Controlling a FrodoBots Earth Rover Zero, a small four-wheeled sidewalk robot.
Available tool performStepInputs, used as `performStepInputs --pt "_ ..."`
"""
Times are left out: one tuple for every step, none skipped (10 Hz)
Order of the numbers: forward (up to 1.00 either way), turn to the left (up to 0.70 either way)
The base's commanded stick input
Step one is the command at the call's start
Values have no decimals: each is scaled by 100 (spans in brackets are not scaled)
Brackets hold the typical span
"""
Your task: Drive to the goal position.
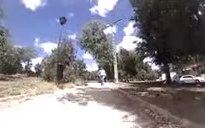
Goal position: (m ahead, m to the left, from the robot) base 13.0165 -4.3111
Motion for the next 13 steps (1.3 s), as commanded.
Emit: performStepInputs --pt "70 0" --pt "70 0" --pt "70 0" --pt "70 0" --pt "70 0" --pt "70 0" --pt "70 0" --pt "70 0" --pt "70 0" --pt "70 0" --pt "70 0" --pt "70 0" --pt "70 0"
